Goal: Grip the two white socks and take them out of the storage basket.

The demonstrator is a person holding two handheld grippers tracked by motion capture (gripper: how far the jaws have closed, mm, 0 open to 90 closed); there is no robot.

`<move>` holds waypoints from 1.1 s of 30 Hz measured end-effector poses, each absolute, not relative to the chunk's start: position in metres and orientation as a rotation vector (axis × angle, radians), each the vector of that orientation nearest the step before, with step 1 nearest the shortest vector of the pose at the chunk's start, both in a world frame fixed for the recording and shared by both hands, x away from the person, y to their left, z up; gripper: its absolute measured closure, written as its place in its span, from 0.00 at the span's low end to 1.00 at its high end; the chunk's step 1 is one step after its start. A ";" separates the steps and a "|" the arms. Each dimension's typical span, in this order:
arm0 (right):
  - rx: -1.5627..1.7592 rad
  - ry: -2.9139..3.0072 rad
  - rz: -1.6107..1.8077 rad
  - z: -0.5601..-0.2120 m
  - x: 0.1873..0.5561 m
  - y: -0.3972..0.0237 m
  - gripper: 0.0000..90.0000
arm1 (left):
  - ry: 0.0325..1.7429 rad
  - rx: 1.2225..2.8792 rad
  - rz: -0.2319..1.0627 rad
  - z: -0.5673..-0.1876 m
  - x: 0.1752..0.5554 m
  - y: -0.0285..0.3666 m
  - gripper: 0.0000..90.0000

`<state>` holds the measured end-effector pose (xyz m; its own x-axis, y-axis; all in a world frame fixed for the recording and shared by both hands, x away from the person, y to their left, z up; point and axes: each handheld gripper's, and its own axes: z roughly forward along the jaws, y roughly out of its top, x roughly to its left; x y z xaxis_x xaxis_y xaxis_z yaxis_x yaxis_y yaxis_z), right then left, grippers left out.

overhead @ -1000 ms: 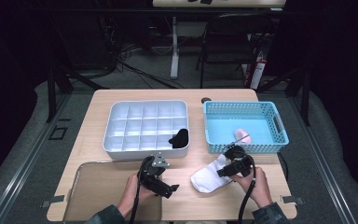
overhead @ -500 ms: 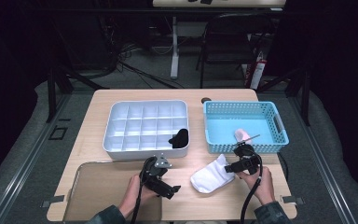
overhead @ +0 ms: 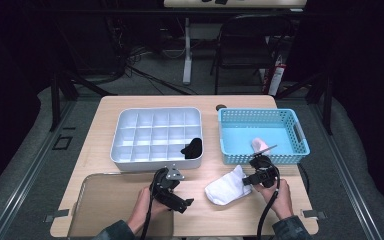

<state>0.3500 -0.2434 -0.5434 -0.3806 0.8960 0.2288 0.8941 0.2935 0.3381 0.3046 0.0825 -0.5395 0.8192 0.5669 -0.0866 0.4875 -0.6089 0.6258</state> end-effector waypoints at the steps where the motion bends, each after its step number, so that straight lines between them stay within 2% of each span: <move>1: 1.747 2.512 0.658 -0.543 0.349 -0.243 0.91 | 0.772 2.338 0.159 -0.540 0.305 0.083 0.00; 33: 1.605 2.400 0.798 -0.479 0.319 -0.252 0.92 | 0.768 2.338 0.143 -0.540 0.308 0.079 0.00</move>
